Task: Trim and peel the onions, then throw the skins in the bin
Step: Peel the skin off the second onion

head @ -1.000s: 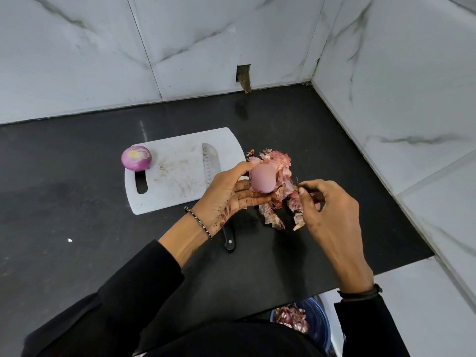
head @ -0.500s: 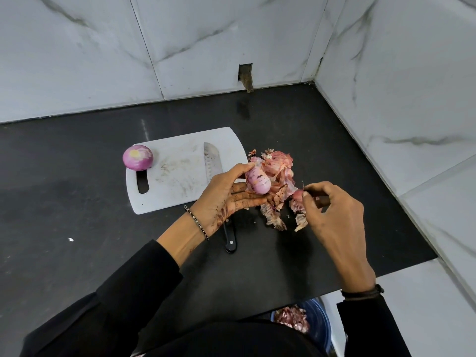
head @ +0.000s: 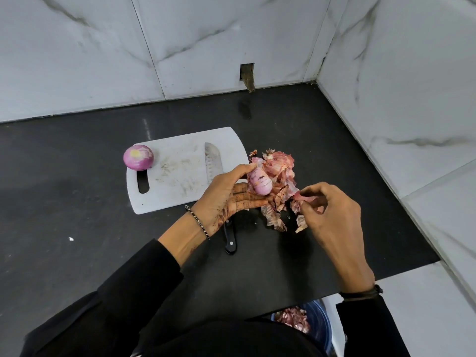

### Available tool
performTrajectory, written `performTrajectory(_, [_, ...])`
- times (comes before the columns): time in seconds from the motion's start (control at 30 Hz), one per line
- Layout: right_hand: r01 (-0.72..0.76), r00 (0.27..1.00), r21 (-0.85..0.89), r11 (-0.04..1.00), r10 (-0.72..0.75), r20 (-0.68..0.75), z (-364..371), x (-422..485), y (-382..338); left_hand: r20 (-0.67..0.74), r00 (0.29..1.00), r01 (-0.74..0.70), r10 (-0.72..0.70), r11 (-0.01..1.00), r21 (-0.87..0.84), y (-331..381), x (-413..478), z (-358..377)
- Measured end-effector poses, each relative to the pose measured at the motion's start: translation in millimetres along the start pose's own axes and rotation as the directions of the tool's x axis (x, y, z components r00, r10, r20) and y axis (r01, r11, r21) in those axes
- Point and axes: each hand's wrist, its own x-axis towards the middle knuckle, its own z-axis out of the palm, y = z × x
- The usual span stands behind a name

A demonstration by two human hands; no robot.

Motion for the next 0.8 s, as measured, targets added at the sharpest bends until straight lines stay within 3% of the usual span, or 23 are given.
performTrajectory(0.13, [0.034, 0.999, 0.037, 0.999, -0.034, 0.014, -3.4, 0.8, -3.0, 0.009, 1.0, 0.004, -0.004, 1.0, -0.003, -0.3, -0.2, 3.0])
performTrajectory(0.27, [0.101, 0.995, 0.247, 0.964, -0.096, -0.031, -8.8, -1.7, -23.8, 0.018, 1.0, 0.0, 0.0, 1.0, -0.013, -0.6, 0.6, 8.3])
performTrajectory(0.43, [0.179, 0.983, 0.335, 0.925, -0.179, -0.031, -9.4, -2.2, -41.4, 0.05, 0.998, -0.032, 0.03, 0.999, 0.031, -0.1, 1.9, 12.8])
performTrajectory(0.7, [0.033, 0.999, 0.411, 0.911, -0.047, 0.023, -7.3, -2.6, -52.8, 0.103, 0.985, -0.149, 0.138, 0.983, 0.11, -2.1, -4.0, 14.0])
performTrajectory(0.8, [-0.051, 0.997, 0.513, 0.857, 0.01, 0.082, -9.1, -3.9, -56.0, 0.123, 0.981, -0.166, 0.147, 0.974, 0.155, -1.0, -4.7, 13.7])
